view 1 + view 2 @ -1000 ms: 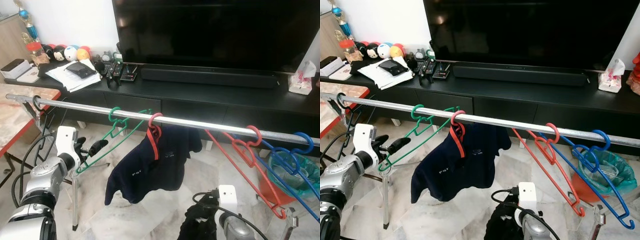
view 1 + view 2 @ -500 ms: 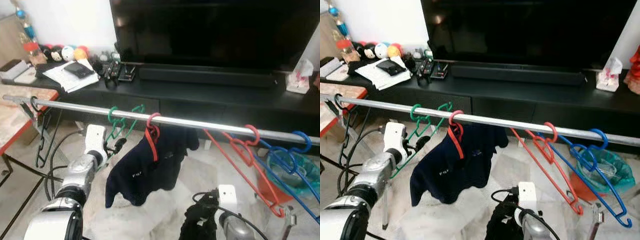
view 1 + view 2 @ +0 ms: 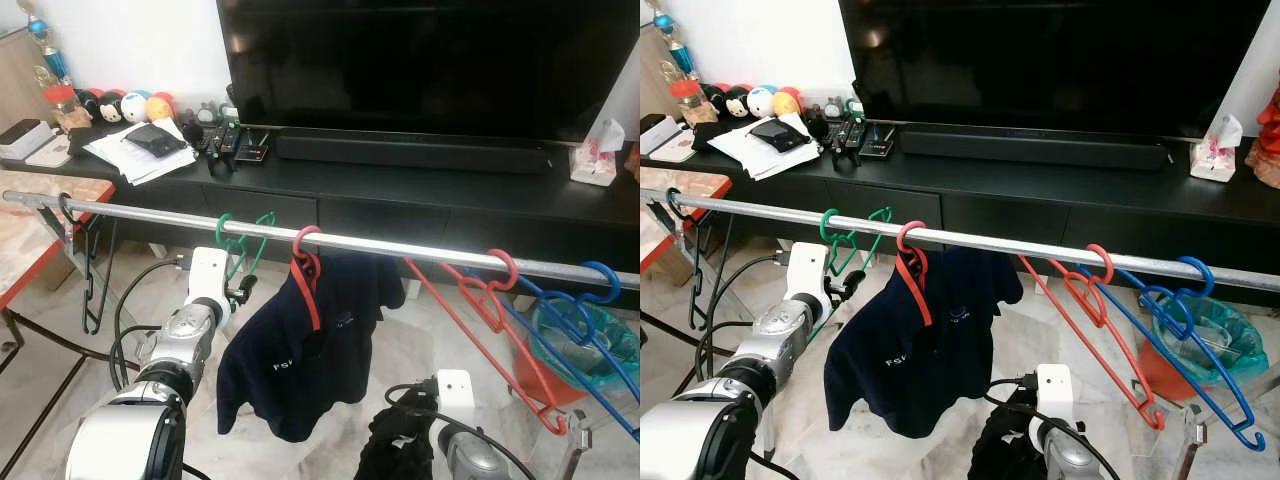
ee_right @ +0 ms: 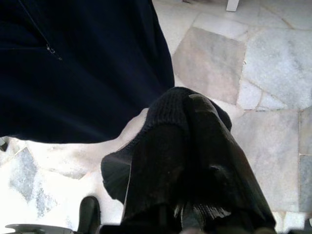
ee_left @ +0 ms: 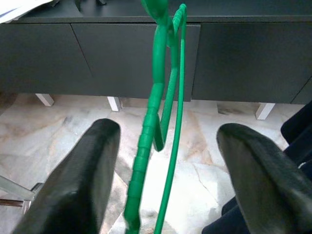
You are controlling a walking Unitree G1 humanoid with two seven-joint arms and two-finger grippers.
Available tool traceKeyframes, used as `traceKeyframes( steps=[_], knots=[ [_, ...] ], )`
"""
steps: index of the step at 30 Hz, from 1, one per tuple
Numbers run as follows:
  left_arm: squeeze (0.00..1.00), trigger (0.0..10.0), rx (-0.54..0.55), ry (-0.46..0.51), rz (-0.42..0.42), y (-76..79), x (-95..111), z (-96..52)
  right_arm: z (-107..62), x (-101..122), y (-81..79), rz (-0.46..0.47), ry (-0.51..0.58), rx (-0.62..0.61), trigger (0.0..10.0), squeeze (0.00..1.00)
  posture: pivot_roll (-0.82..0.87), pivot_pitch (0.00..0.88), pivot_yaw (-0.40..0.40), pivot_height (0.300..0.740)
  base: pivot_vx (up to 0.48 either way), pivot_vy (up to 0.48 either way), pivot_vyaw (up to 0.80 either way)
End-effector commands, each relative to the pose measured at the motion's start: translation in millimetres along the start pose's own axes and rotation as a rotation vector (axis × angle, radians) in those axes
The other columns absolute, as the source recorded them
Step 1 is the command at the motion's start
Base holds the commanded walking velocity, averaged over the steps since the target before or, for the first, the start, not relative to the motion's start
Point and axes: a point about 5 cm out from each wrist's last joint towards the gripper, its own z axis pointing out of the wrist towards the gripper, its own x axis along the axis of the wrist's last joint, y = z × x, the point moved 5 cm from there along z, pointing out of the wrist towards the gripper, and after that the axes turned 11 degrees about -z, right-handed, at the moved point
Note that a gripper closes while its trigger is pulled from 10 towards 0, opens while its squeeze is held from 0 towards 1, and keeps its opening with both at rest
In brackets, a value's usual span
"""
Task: Hang hanger
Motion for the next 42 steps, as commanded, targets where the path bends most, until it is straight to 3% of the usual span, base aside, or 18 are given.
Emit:
traceKeyframes(
  steps=[1,10,42],
  knots=[
    [0.0,0.0,0.019,0.023,0.0,-5.5,8.0,1.0,1.0,7.1,0.8,0.006,0.03,-0.007,10.0,0.0,-0.02,0.0,0.052,0.74,0.0,0.0,0.0],
    [0.0,0.0,0.029,0.055,-0.01,-10.5,15.3,0.7,1.2,7.2,-1.1,0.003,0.03,0.0,10.0,0.0,-0.01,0.0,0.048,0.74,0.0,0.0,0.0],
    [0.0,0.0,0.02,0.043,-0.03,-8.5,8.5,-0.5,1.3,7.0,-0.5,-0.008,0.027,0.001,10.0,0.0,-0.01,0.0,0.048,0.74,0.0,0.0,0.0]
  ],
)
